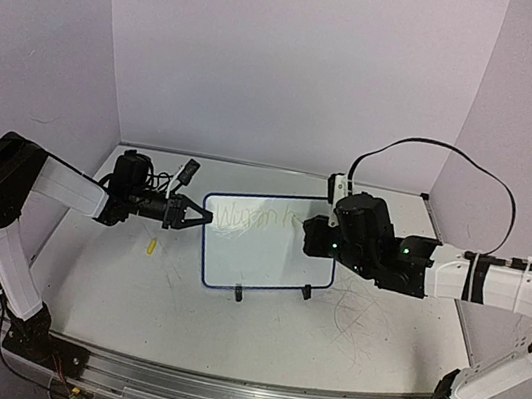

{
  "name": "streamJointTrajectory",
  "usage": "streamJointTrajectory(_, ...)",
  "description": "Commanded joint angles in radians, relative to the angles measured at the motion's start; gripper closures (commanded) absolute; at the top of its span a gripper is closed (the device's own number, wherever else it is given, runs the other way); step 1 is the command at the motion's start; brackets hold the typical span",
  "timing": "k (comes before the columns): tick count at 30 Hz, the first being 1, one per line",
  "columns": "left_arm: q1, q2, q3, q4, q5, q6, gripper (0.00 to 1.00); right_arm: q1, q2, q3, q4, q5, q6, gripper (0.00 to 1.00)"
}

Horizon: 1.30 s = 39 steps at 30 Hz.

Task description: Write a sentence on the whiteboard

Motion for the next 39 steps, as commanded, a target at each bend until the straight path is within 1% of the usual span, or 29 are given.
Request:
streamJointTrajectory(1,0.0,0.0,0.017,-0.074,-0.131,0.064,1.0,-0.002,-0.025,-0.003,0.031,0.039,0.013,1.0)
streamJointTrajectory(4,0.0,-0.001,0.018,-0.075,-0.131,0.065,1.0,-0.004,-0.036,-0.016,0.03,0.064,0.02,1.0)
streamJointTrajectory(9,-0.001,-0.005,0.019,-0.077,-0.13,0.067,1.0,-0.007,-0.006,0.012,0.025,0.042,0.011,1.0)
streamJointTrajectory(14,-0.002,-0.007,0.014,-0.078,-0.131,0.07,1.0,-0.007,0.003,0.018,0.024,0.072,0.014,1.0)
streamJointTrajectory(28,-0.004,-0.01,0.02,-0.084,-0.131,0.073,1.0,-0.008,0.06,0.064,0.023,0.065,0.005,1.0)
streamJointTrajectory(39,-0.004,-0.008,0.026,-0.09,-0.13,0.075,1.0,-0.009,0.085,0.073,0.011,0.097,0.035,1.0)
